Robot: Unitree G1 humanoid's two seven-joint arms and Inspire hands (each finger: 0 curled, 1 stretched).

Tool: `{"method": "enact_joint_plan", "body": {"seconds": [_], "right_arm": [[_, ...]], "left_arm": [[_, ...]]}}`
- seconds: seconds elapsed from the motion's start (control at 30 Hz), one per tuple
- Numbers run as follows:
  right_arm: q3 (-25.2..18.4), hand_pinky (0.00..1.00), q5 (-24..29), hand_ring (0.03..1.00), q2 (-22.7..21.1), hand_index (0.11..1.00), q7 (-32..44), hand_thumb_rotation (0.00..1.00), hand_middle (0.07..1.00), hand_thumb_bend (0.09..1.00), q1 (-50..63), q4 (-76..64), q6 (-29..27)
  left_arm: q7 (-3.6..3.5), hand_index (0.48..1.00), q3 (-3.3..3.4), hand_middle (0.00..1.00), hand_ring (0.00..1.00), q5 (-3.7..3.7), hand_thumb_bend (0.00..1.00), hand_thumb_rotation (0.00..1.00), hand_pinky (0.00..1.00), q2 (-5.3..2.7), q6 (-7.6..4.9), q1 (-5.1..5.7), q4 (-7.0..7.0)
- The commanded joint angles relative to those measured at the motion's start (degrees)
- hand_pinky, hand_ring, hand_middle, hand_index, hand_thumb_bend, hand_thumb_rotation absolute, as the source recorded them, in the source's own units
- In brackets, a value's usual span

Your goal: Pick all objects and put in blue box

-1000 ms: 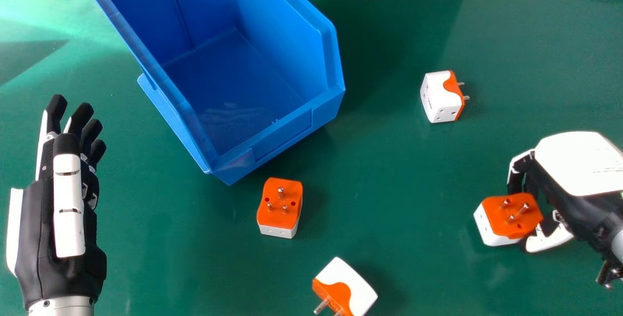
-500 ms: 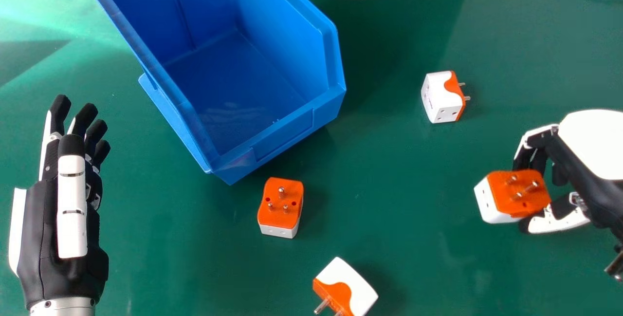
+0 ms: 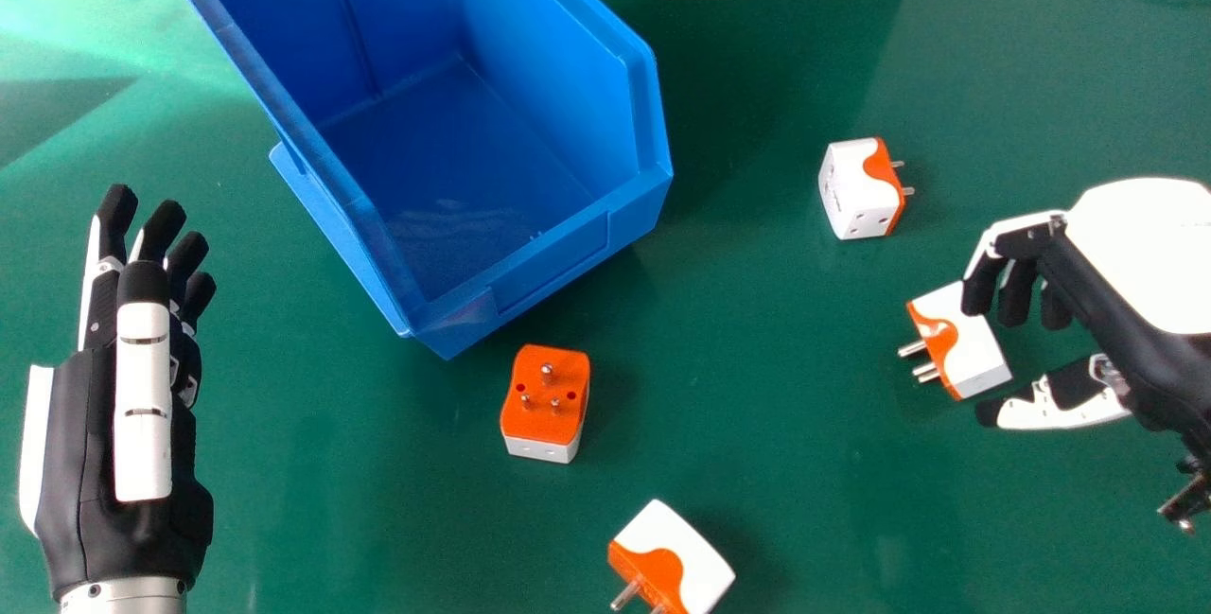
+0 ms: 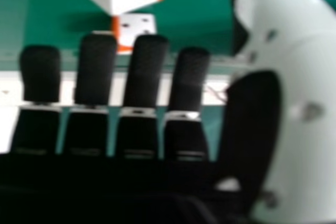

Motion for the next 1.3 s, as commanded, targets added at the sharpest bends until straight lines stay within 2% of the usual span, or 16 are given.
{"method": "enact_joint_plan", "body": {"seconds": [0.0, 0.2, 0.3, 0.5, 0.57, 0.7, 0.8, 0.9, 0.97, 1.03, 1.17, 1.27], "right_arm": [[-0.3, 0.33, -0.5, 0.415, 0.5, 0.500, 0.0, 0.00, 0.485, 0.497, -0.8, -1.9, -0.6], [0.3, 0.34, -1.6, 0.415, 1.5, 0.484, 0.8, 0.00, 0.479, 0.499, -1.6, -1.7, 0.4], [0.5, 0.35, -2.3, 0.416, 1.9, 0.480, 0.6, 0.00, 0.481, 0.500, -1.9, -1.0, 0.3], [0.3, 0.35, -3.6, 0.414, 3.0, 0.478, -1.5, 0.00, 0.479, 0.500, -1.8, 0.0, -0.1], [0.1, 0.34, -4.0, 0.413, 3.6, 0.477, -1.8, 0.00, 0.483, 0.499, -1.7, -0.2, 0.3], [0.0, 0.33, -5.3, 0.409, 4.2, 0.491, -3.2, 0.00, 0.479, 0.497, -1.5, 0.1, 0.0], [-0.1, 0.32, -5.3, 0.409, 4.7, 0.504, -3.7, 0.00, 0.477, 0.497, -1.3, 0.4, -0.1], [-0.1, 0.32, -5.3, 0.409, 4.6, 0.504, -2.4, 0.00, 0.477, 0.497, -1.0, -0.1, 0.7], [-0.3, 0.36, -4.6, 0.443, 4.8, 0.501, -2.1, 0.02, 0.506, 0.501, -0.8, -0.4, 0.8], [-0.4, 0.46, -4.2, 0.556, 4.8, 0.607, -1.9, 0.06, 0.611, 0.663, -0.7, -0.6, 0.7], [-0.5, 0.54, -4.5, 0.633, 4.4, 0.679, -1.5, 0.11, 0.682, 0.759, -0.5, -1.0, 0.7], [-0.3, 0.60, -5.9, 0.694, 3.6, 0.731, -1.5, 0.17, 0.736, 0.825, -0.5, -1.1, 0.2]], "left_arm": [[-0.50, 0.978, -0.04, 0.96, 0.95, -0.29, 0.53, 0.86, 0.96, 0.34, -0.80, 0.20, -0.88], [-0.41, 0.981, 0.27, 0.96, 0.95, -0.38, 0.53, 0.86, 0.96, 0.22, -1.05, 0.32, -0.84], [-0.18, 0.982, 0.39, 0.96, 0.95, -0.05, 0.53, 0.86, 0.96, 0.24, -1.25, 0.28, -0.69], [-0.31, 0.983, 0.55, 0.96, 0.95, -0.37, 0.53, 0.86, 0.96, 0.40, -0.96, 0.12, -0.58], [-0.16, 0.984, 0.64, 0.96, 0.95, 0.01, 0.53, 0.86, 0.96, 0.45, -1.15, 0.07, -0.49], [-0.52, 0.983, 0.70, 0.96, 0.95, -0.26, 0.53, 0.86, 0.96, 0.60, -1.14, 0.10, -0.45], [-0.32, 0.983, 0.72, 0.96, 0.95, 0.17, 0.53, 0.86, 0.96, 0.60, -1.29, 0.16, -0.47], [-0.19, 0.983, 0.67, 0.96, 0.95, 0.06, 0.53, 0.86, 0.96, 0.46, -0.98, 0.26, -0.73], [-0.28, 0.983, 0.65, 0.96, 0.95, 0.12, 0.53, 0.86, 0.96, 0.53, -1.08, 0.28, -0.62], [-0.31, 0.983, 0.65, 0.96, 0.95, 0.15, 0.53, 0.87, 0.96, 0.56, -1.14, 0.24, -0.53], [0.19, 0.981, 0.69, 0.96, 0.95, 0.32, 0.53, 0.88, 0.96, 0.33, -1.01, 0.14, -0.49], [0.22, 0.980, 0.63, 0.96, 0.95, 0.54, 0.53, 0.88, 0.96, 0.55, -1.20, 0.03, -0.28]]}}
